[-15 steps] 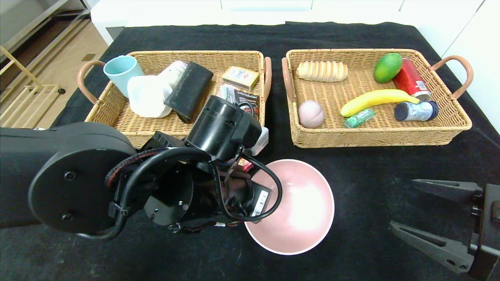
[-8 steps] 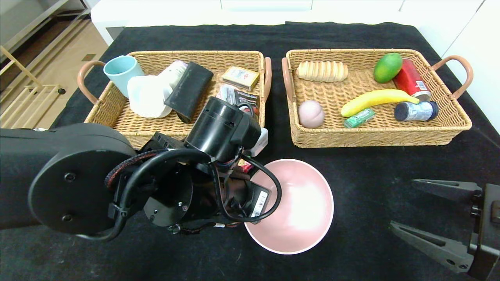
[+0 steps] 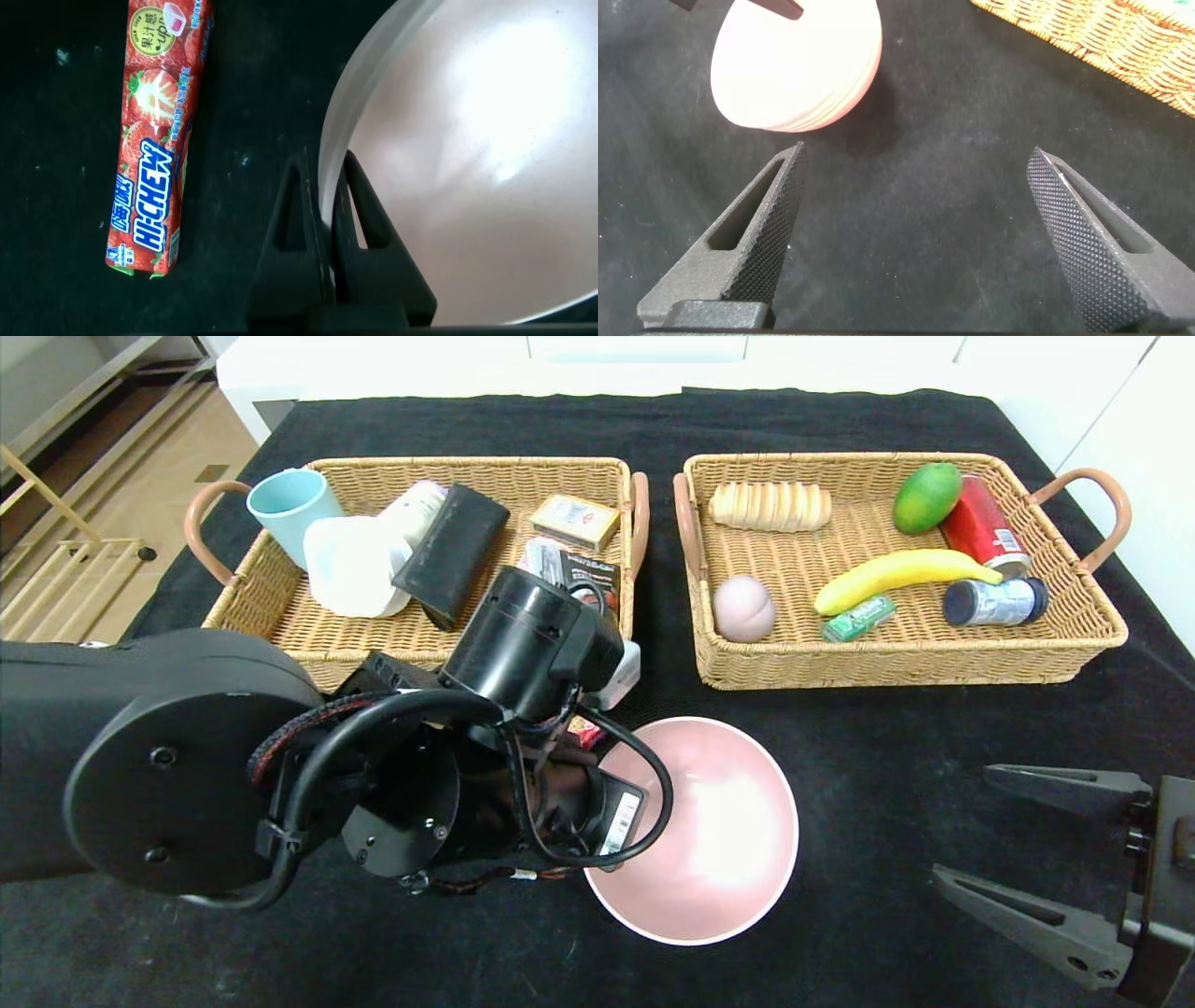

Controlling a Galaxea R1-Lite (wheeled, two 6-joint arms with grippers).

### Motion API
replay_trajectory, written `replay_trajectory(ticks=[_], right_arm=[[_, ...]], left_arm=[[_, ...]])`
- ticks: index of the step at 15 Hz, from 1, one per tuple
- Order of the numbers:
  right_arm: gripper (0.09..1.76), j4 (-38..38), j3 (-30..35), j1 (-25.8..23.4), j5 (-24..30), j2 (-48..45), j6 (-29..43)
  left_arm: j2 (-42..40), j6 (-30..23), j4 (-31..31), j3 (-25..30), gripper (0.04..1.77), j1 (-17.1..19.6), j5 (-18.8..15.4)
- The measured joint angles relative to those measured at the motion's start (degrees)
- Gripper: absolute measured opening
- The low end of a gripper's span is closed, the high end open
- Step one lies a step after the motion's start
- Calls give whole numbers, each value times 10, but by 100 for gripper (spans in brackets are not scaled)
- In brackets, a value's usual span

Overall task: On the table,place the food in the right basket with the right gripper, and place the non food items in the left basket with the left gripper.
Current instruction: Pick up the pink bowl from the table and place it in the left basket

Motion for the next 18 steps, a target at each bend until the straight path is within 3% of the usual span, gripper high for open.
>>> replay_trajectory(ticks=[8,18], right_arm=[[171,0,1,0,0,6,0],[171,0,2,0,0,10,-2]], left_arm=[[-69,-20,-21,0,16,30,-67],[-90,-17,-23,-55,15,136,-91]])
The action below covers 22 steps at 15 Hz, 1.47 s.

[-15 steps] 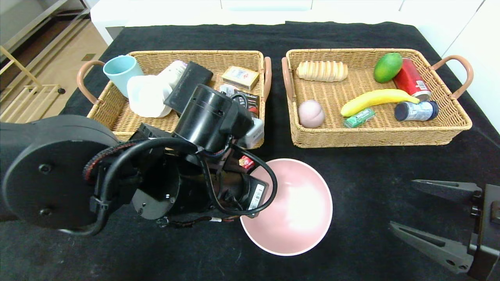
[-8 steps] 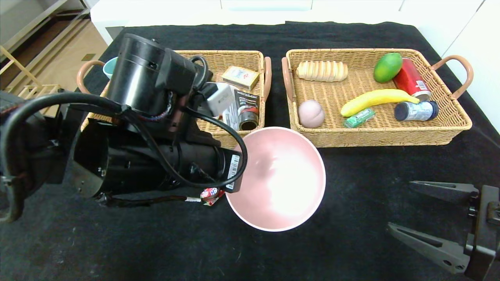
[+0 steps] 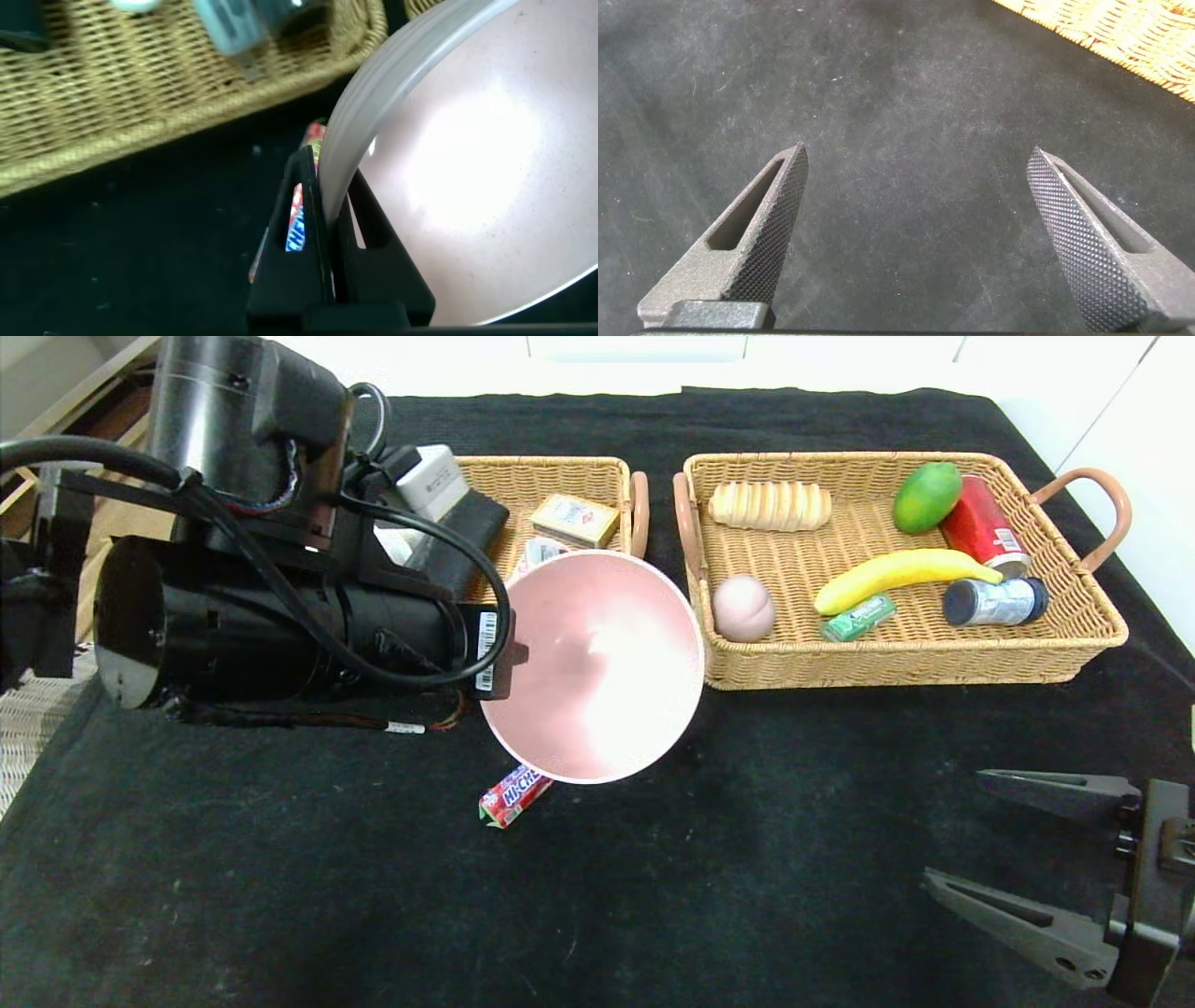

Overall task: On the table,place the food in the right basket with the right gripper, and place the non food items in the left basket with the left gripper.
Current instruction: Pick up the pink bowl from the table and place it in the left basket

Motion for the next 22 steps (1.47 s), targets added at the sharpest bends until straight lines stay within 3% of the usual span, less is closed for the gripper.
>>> replay_trajectory(ticks=[9,11,22], right_arm=[[171,0,0,0,0,1,0],[171,0,0,0,0,1,0],[171,-1,2,-1,-1,9,-12]], left_arm=[[10,2,-3,-54,16,131,-48],[22,2,-42,-70,16,153,-56],[99,20,-70,-161,16,185,-58]])
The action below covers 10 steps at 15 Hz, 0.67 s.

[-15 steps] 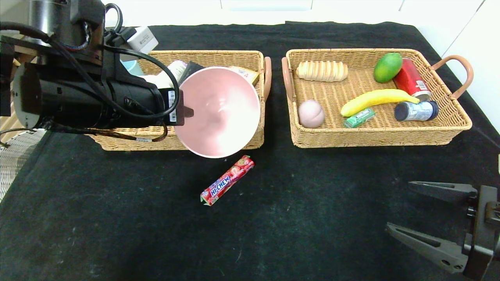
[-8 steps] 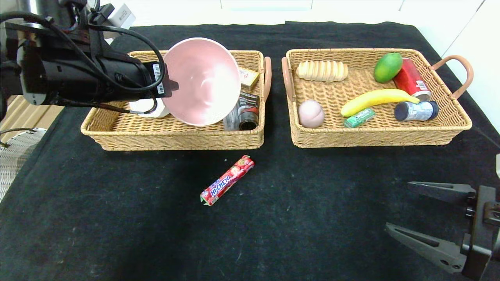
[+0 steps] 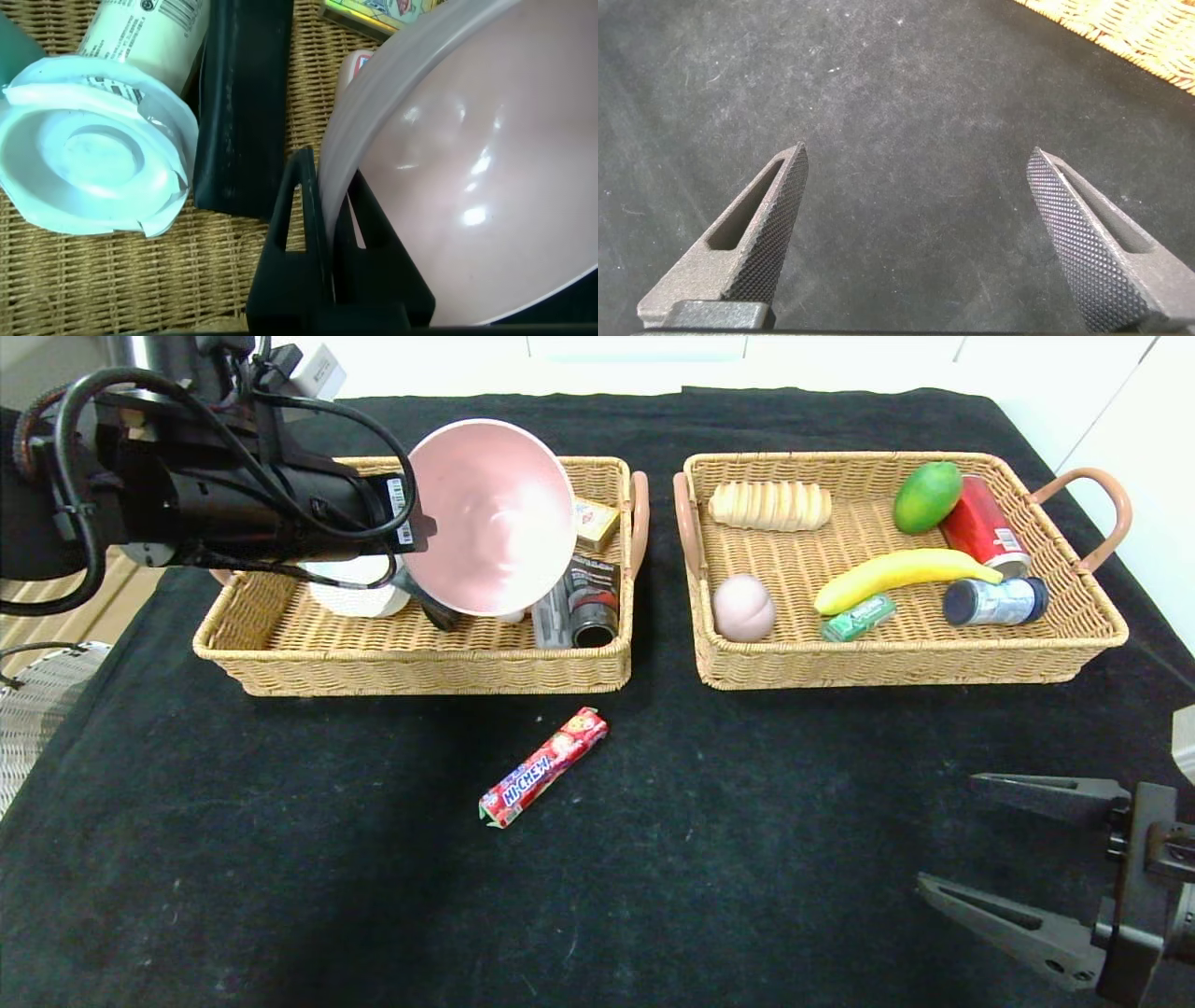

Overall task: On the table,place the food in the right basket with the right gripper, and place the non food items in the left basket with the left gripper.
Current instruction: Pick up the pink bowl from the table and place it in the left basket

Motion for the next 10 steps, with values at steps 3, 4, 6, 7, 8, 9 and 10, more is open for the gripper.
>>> replay_trajectory(ticks=[3,4,6,7,8,9,10], right_arm=[[171,0,0,0,0,0,0],[171,0,0,1,0,0,0],[171,0,0,1,0,0,0],[171,0,1,1,0,0,-1],[171,1,1,1,0,1,-1],[171,1,1,1,0,1,-1],[171,1,1,1,0,1,-1]], left_arm=[[5,2,1,-5,54,0,2],[5,2,1,-5,68,0,2],[6,2,1,-4,92,-1,2],[5,2,1,-2,101,-1,2],[4,2,1,0,110,-1,2],[1,3,5,4,117,-1,2],[-5,4,6,9,124,-1,2]])
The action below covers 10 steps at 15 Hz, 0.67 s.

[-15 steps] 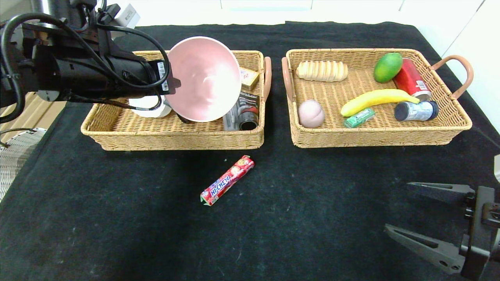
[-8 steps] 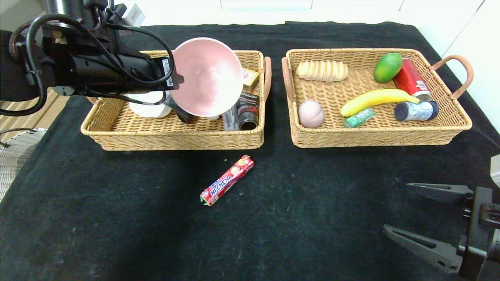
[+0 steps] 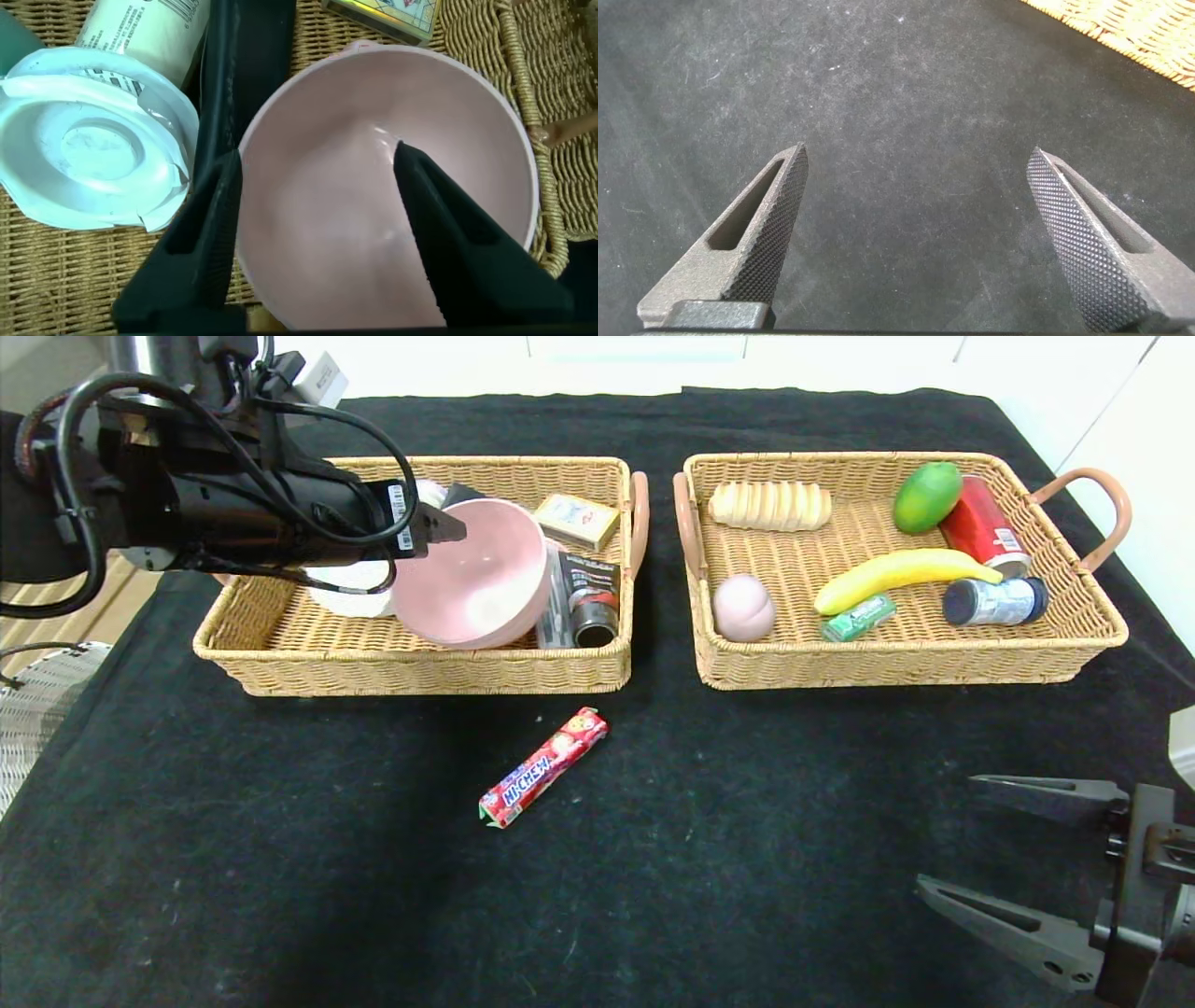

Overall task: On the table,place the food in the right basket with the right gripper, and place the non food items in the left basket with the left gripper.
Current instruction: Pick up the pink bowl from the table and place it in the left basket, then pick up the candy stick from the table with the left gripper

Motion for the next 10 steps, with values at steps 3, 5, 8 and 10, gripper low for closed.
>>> replay_trajectory(ticks=[3,5,8,10], right_arm=[[171,0,1,0,0,0,-1],[171,0,2,0,0,0,-1],[171,-1,2,1,0,-2,-1],[171,0,2,0,0,-2,-1]], left_arm=[[-27,14,0,24,139,-6,0],[-47,33,0,46,146,-13,0],[-79,82,-2,104,154,-42,1],[-102,124,2,145,158,-72,1]])
